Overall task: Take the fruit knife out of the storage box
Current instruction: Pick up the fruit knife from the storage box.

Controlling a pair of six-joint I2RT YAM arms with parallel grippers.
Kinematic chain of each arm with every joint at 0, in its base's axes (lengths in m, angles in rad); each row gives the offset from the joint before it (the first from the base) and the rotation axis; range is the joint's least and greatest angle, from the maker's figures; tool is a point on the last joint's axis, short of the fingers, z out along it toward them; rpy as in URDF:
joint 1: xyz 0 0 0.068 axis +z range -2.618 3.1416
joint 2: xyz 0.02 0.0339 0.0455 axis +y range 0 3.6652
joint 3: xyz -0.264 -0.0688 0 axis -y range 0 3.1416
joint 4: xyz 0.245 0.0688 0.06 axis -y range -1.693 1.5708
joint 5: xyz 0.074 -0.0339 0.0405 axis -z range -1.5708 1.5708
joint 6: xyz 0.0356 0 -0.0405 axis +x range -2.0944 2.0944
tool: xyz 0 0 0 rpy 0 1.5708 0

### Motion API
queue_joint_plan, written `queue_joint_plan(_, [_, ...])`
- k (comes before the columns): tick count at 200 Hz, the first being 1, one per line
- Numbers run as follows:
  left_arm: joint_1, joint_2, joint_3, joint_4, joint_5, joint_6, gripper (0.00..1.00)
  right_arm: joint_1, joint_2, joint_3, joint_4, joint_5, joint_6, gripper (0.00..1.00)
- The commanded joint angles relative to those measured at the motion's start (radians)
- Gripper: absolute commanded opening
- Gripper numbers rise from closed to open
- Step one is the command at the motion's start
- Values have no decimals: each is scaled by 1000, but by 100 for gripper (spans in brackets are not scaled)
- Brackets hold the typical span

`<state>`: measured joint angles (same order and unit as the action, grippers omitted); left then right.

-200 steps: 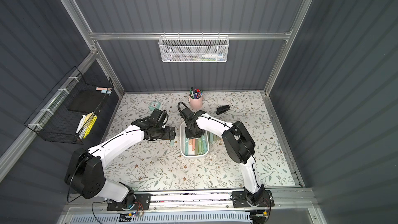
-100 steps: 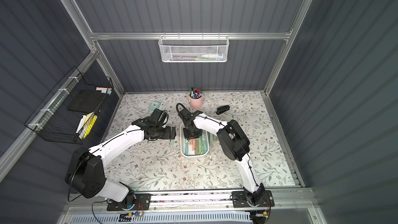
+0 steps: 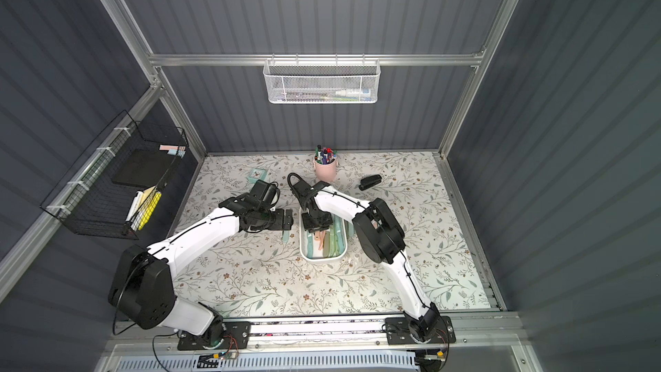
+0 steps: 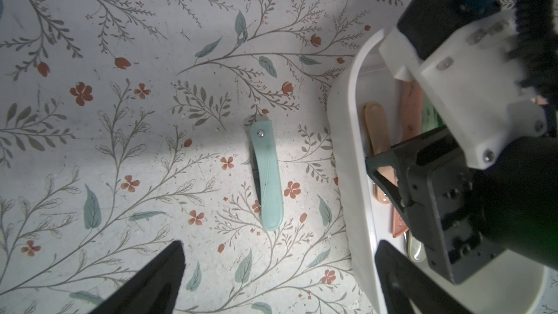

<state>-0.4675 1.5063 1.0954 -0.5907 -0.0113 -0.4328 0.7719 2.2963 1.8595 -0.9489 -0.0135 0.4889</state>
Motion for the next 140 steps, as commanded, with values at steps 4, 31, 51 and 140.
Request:
queue_joint_plan(4, [1,4,1,-5,-2,-6,99,15,54,17,-78,47,6,33])
queue_joint_plan(31, [0,6,4,-6,1,-9,99,18,56,19,-76,55,10,31])
queue_joint_plan(51, [0,6,1,-6,3,-11,99,19,58,21,-72,52,10,29])
queue_joint_plan(140, [1,0,-2,-6,2,-12,99,22,-97,-63,35,65,29,20])
